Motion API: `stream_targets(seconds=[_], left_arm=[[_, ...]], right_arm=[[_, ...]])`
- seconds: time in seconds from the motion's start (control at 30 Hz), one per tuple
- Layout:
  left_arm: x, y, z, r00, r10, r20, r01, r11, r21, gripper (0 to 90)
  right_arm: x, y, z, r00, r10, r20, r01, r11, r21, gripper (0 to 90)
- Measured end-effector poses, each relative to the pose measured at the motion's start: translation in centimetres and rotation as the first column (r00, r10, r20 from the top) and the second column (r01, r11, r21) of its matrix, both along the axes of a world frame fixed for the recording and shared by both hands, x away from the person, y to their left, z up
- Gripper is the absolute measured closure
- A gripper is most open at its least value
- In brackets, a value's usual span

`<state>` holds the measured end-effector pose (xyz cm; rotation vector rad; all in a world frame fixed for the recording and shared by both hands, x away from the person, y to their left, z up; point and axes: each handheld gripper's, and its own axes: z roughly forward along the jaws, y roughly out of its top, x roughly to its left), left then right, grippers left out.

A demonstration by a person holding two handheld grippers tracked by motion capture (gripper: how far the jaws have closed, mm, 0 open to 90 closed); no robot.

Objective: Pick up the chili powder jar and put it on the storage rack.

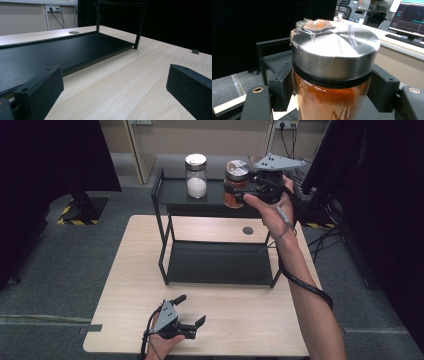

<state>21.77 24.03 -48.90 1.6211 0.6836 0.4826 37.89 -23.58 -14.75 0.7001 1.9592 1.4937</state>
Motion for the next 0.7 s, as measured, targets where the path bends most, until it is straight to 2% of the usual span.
stream_targets(seconds=[0.2,0.7], left_arm=[[0.0,0.0,0.0,1.0,-0.002,-0.001,0.002,1.0,-0.001,0.5],[-0.1,-0.1,0.0,1.0,-0.007,0.003,0.007,1.0,0.001,0.5]], right_arm=[[0.8,0.7,0.0,0.9993,-0.037,-0.001,0.037,0.999,-0.005,31.1],[3.0,2.7,-0.6,0.9961,-0.088,-0.012,0.088,0.996,0.0,31.0]])
